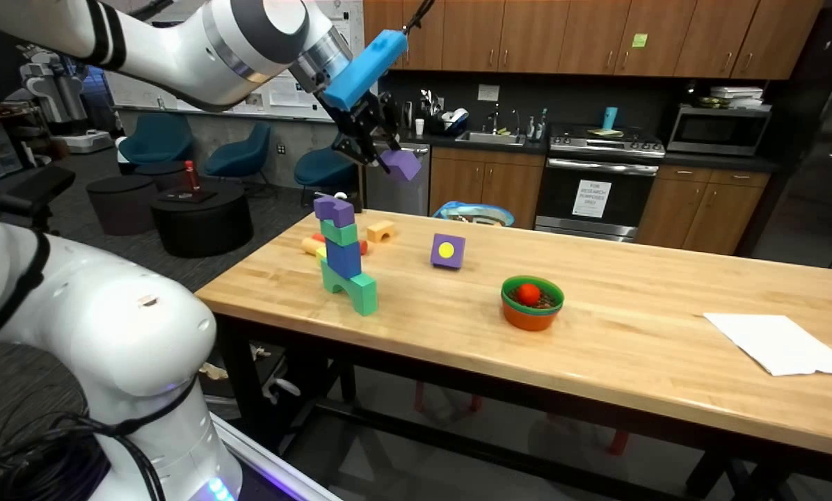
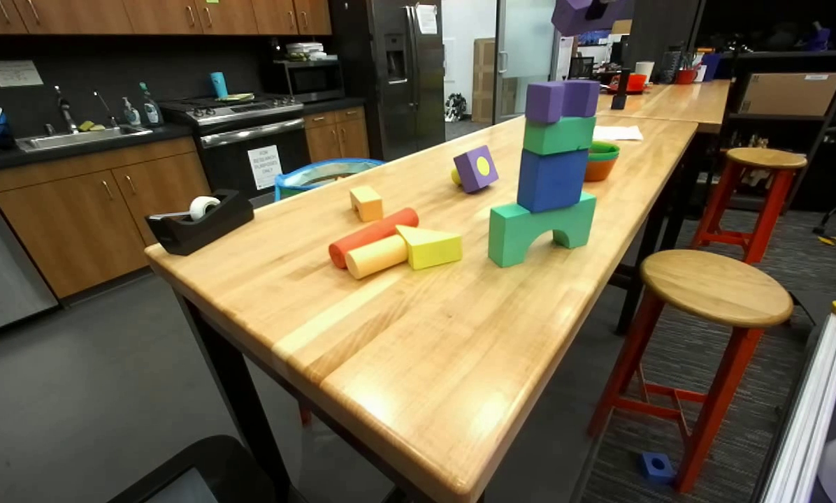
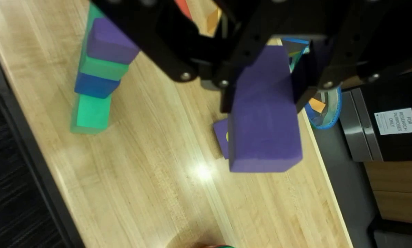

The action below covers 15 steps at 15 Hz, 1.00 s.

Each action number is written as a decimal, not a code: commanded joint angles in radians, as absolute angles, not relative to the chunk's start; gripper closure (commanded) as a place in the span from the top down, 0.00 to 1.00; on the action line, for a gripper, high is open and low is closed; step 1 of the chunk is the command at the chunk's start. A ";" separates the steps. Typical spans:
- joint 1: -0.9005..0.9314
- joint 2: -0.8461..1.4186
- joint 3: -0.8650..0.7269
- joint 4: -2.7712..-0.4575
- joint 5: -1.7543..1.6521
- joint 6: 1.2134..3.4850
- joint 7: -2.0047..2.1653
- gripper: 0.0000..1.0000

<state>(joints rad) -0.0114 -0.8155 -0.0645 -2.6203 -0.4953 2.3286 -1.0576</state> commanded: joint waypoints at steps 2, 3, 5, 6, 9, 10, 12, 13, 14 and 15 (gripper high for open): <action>0.043 -0.893 -0.053 -2.632 -0.499 2.246 -1.097 0.16; 0.055 -0.894 -0.052 -2.629 -0.496 2.226 -1.104 0.16; 0.081 -0.891 -0.054 -2.616 -0.480 2.159 -1.137 0.16; 0.099 -0.885 -0.055 -2.602 -0.461 2.103 -1.156 0.16; 0.131 -0.876 -0.041 -2.573 -0.420 1.971 -1.165 0.16; 0.140 -0.882 -0.034 -2.567 -0.411 1.947 -1.156 0.16; 0.156 -0.891 -0.022 -2.562 -0.406 1.930 -1.141 0.16; 0.165 -0.892 -0.016 -2.556 -0.403 1.917 -1.141 0.16; 0.176 -0.892 -0.014 -2.549 -0.396 1.899 -1.148 0.16; 0.189 -0.890 -0.015 -2.541 -0.382 1.881 -1.161 0.16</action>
<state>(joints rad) 0.1559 -0.8844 -0.0246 -2.5715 -0.4093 1.9426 -1.1455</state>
